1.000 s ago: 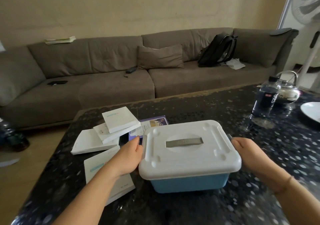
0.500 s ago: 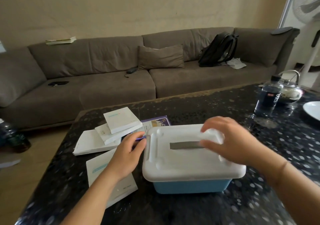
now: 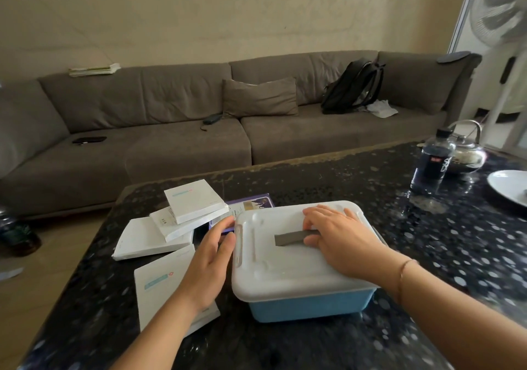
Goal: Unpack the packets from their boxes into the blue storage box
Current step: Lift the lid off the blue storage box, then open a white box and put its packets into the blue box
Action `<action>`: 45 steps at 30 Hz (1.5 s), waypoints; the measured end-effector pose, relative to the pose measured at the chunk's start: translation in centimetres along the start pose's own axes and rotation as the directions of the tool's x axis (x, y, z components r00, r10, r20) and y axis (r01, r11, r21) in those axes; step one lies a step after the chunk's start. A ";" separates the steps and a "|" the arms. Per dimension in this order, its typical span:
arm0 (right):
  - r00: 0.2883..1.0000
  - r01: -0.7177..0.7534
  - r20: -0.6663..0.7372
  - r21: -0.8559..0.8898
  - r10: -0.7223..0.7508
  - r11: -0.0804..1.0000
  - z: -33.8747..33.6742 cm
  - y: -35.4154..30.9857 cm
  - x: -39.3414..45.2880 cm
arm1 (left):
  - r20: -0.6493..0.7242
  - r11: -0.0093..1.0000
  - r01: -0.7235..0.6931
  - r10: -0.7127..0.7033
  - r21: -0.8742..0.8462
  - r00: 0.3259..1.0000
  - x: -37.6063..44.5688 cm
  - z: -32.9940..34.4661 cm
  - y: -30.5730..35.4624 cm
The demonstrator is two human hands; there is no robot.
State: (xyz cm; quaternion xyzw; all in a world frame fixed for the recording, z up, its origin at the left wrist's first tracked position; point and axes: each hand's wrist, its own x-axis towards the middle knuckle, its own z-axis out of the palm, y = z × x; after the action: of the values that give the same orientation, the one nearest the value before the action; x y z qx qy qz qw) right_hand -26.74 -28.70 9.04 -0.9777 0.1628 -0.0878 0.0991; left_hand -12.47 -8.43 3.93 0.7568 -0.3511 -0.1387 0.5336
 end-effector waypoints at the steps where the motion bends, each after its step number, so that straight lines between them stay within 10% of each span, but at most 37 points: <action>1: 1.000 0.003 -0.021 0.015 -0.002 1.000 -0.1 0.2 0.1 | 0.008 1.000 -0.008 0.008 -0.016 1.000 0.1 0.0 0.0; 10: 0.927 -0.262 -0.214 0.215 0.307 0.941 -6.6 7.8 -0.6 | 0.039 0.999 0.039 -0.038 -0.008 0.999 0.3 1.0 -0.9; 17: 0.794 -0.602 -0.116 -0.016 0.597 0.798 -1.3 19.8 -6.8 | 0.054 0.996 0.048 -0.044 -0.069 0.998 0.0 1.0 -1.8; 26: 0.821 -0.563 -0.096 -0.302 0.563 0.769 4.7 21.3 -9.5 | -0.023 0.972 0.097 -0.104 -0.214 0.994 -0.6 2.0 -1.6; 28: 0.826 -0.549 -0.262 -0.170 0.499 0.819 4.8 20.7 -8.5 | -0.055 0.938 0.138 -0.163 -0.319 0.985 -1.1 2.0 -2.3; 30: 0.797 -0.408 -0.276 0.409 0.537 0.816 4.0 17.3 -7.4 | -0.029 0.916 0.165 -0.188 -0.365 0.982 -2.0 2.0 -3.0; 32: 0.851 -0.260 0.019 0.884 0.526 0.389 2.6 13.1 -6.1 | 0.017 0.914 0.184 -0.191 -0.363 0.981 -2.9 2.0 -3.3; 34: 0.898 -0.278 0.181 0.940 0.400 0.198 2.4 10.7 -5.3 | 0.054 0.917 0.174 -0.166 -0.358 0.985 -3.6 2.0 -3.3; 45: 0.865 -0.303 0.057 0.852 0.499 0.427 3.4 9.7 -5.1 | 0.204 0.957 0.213 -0.172 -0.196 0.964 -5.0 2.3 -2.5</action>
State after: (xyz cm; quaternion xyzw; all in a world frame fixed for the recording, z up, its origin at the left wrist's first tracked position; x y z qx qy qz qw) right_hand -33.68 -35.40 2.94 -0.7245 0.3384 -0.2281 0.5555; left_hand -16.43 -6.14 -0.08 0.7088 -0.3065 -0.2972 0.5615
